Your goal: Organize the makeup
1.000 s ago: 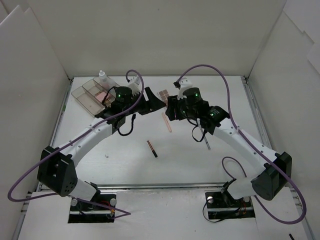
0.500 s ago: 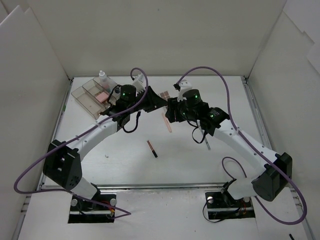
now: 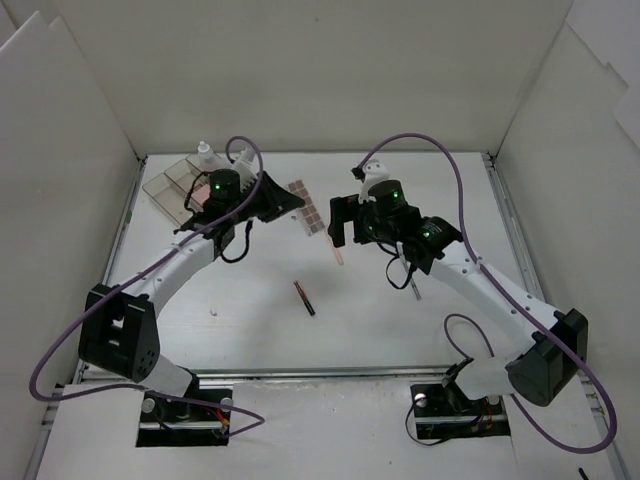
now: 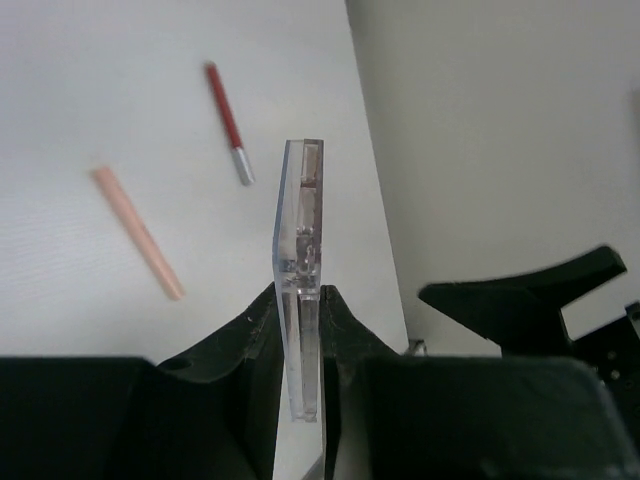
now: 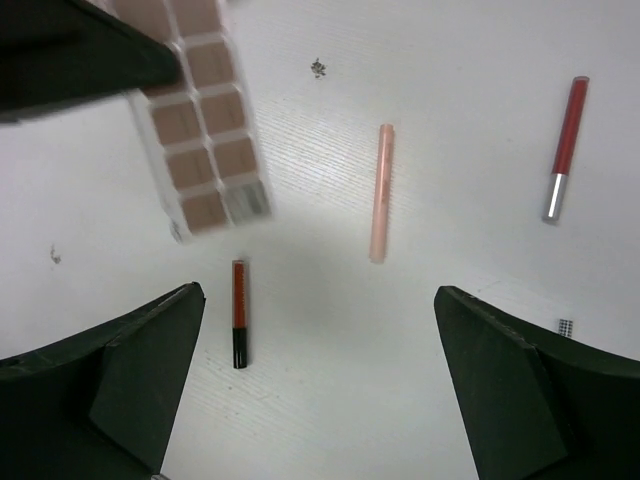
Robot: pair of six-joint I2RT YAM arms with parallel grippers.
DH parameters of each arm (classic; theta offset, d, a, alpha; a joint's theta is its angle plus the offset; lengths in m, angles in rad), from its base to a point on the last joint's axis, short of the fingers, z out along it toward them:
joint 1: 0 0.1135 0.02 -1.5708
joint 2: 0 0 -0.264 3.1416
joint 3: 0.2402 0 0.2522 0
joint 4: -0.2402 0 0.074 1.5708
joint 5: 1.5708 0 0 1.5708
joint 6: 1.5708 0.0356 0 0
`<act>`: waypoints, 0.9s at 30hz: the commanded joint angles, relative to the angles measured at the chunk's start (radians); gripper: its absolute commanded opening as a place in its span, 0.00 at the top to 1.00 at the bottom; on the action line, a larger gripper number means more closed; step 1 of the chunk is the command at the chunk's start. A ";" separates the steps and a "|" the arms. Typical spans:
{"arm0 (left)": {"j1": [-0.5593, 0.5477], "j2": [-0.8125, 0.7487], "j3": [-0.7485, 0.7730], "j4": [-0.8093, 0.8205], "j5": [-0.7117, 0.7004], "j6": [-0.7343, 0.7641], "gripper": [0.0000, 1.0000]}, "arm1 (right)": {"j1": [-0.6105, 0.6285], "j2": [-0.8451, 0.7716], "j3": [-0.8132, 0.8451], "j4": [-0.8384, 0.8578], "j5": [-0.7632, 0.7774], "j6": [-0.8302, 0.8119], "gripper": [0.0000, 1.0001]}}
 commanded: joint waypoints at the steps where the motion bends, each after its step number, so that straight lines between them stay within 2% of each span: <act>1: 0.134 -0.095 0.021 0.016 0.026 0.026 1.00 | -0.025 -0.065 -0.018 0.047 0.042 -0.015 0.02; 5: 0.309 -0.116 0.044 -0.073 0.023 0.083 1.00 | -0.054 -0.114 -0.048 0.024 0.079 -0.047 0.02; 10: 0.516 -0.058 0.116 -0.178 0.000 0.128 1.00 | -0.068 -0.147 -0.094 -0.005 0.122 -0.062 0.02; 14: 0.598 0.078 0.249 -0.262 -0.001 0.164 1.00 | -0.085 -0.156 -0.127 -0.007 0.145 -0.061 0.02; 20: 0.629 0.297 0.494 -0.379 -0.010 0.256 0.98 | -0.108 -0.164 -0.144 -0.009 0.148 -0.070 0.02; 22: 0.650 0.415 0.557 -0.386 -0.004 0.246 0.98 | -0.132 -0.164 -0.147 -0.007 0.145 -0.068 0.02; 27: 0.670 0.518 0.623 -0.319 0.002 0.197 0.96 | -0.158 -0.156 -0.145 -0.010 0.127 -0.062 0.02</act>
